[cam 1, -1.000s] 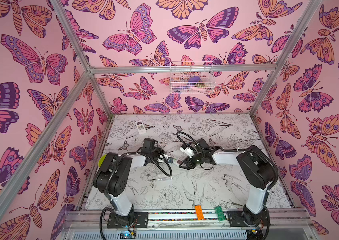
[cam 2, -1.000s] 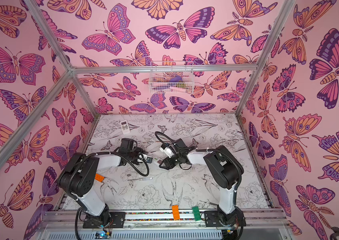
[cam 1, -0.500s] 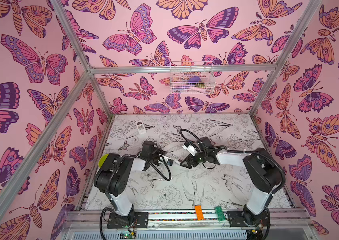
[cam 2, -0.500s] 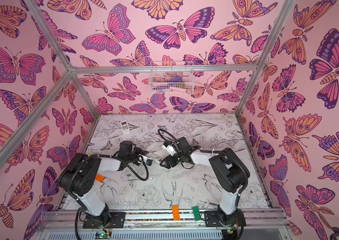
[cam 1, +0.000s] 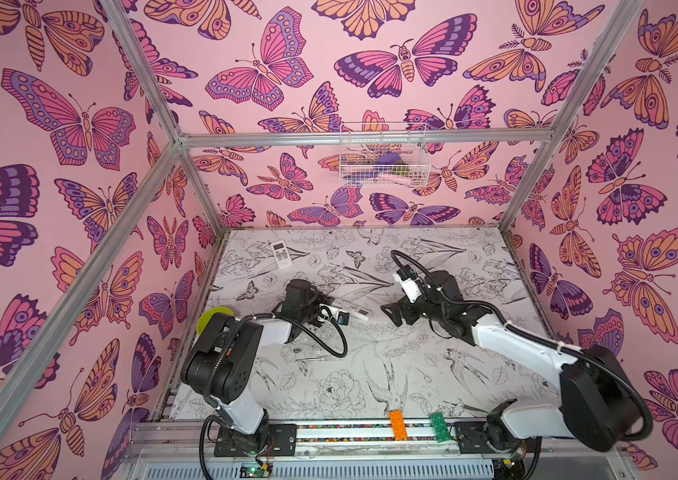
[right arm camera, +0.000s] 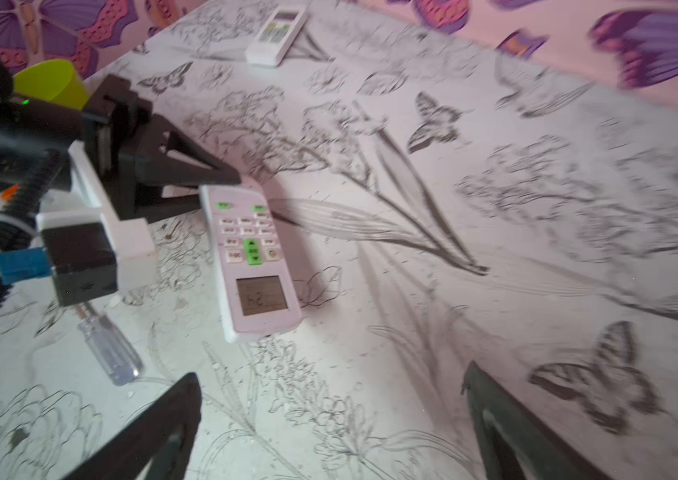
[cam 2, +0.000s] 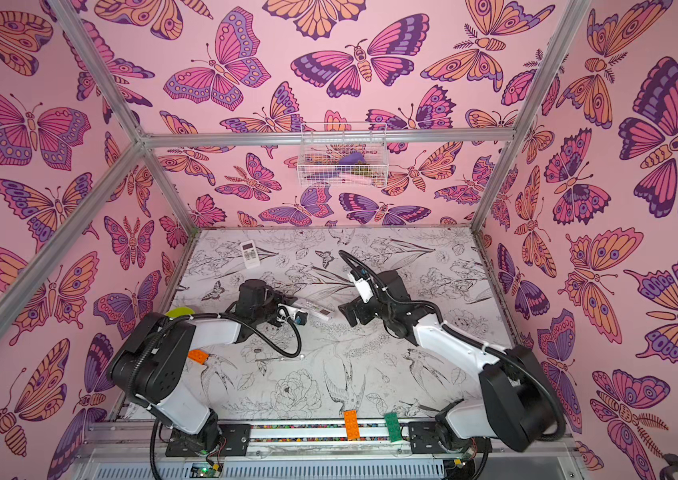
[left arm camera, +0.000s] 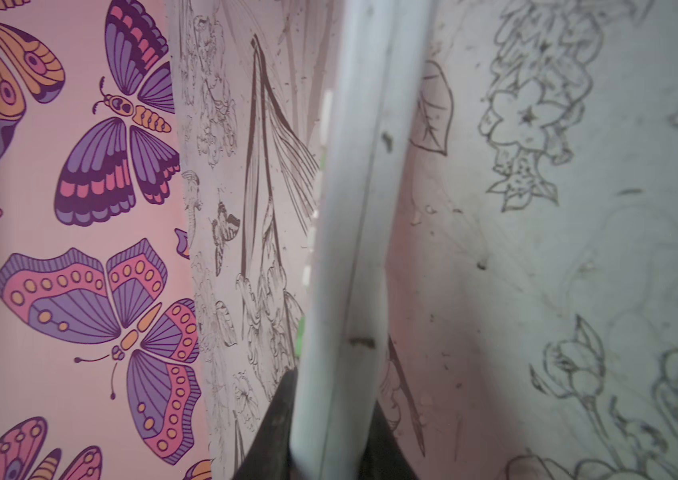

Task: Unload the batteries from the remote control
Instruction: 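Grasp the remote's other end with the left gripper while the right gripper holds it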

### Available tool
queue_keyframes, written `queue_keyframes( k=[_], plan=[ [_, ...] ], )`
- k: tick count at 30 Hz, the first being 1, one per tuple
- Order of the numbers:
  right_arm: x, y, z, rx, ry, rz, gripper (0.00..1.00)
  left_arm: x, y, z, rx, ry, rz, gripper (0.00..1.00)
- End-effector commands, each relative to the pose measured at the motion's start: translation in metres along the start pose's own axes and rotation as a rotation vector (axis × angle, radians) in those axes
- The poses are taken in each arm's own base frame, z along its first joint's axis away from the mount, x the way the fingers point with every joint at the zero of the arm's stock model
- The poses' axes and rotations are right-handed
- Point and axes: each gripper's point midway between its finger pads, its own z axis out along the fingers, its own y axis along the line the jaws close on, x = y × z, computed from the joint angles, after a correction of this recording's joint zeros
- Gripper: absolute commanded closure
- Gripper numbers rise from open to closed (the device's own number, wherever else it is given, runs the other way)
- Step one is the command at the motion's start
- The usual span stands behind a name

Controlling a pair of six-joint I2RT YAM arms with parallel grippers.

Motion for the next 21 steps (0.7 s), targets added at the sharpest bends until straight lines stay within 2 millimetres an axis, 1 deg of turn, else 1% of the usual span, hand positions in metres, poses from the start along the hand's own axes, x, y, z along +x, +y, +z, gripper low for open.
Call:
queue_keyframes(
  k=[1, 4, 5, 8, 11, 13, 14, 18, 21],
  plan=[
    [-0.012, -0.049, -0.023, 0.293, -0.069, -0.045, 0.01, -0.006, 0.016, -0.006, -0.035, 0.032, -0.024, 0.82],
    [-0.011, -0.064, -0.037, 0.388, -0.044, -0.034, 0.01, -0.01, 0.026, -0.008, -0.029, 0.071, -0.057, 0.85],
    [-0.011, -0.07, -0.041, 0.423, -0.036, -0.019, 0.01, -0.011, 0.032, -0.009, -0.028, 0.087, -0.085, 0.86],
    [-0.013, -0.08, -0.046, 0.439, -0.024, 0.029, 0.01, -0.012, 0.047, -0.014, 0.008, 0.125, -0.188, 0.86],
    [-0.023, -0.083, -0.054, 0.423, -0.079, 0.072, 0.01, -0.018, 0.065, -0.023, 0.072, 0.145, -0.328, 0.86],
    [-0.032, -0.085, -0.059, 0.412, -0.128, 0.082, 0.01, -0.026, 0.077, -0.032, 0.121, 0.14, -0.425, 0.86],
    [-0.032, -0.087, -0.06, 0.411, -0.129, 0.091, 0.01, -0.03, 0.082, -0.035, 0.135, 0.131, -0.459, 0.85],
    [-0.039, -0.092, -0.063, 0.403, -0.093, 0.125, 0.01, -0.052, 0.092, -0.051, 0.204, 0.089, -0.551, 0.85],
    [-0.045, -0.087, -0.065, 0.35, -0.112, 0.134, 0.01, -0.066, 0.099, -0.061, 0.235, 0.066, -0.635, 0.84]
  ],
)
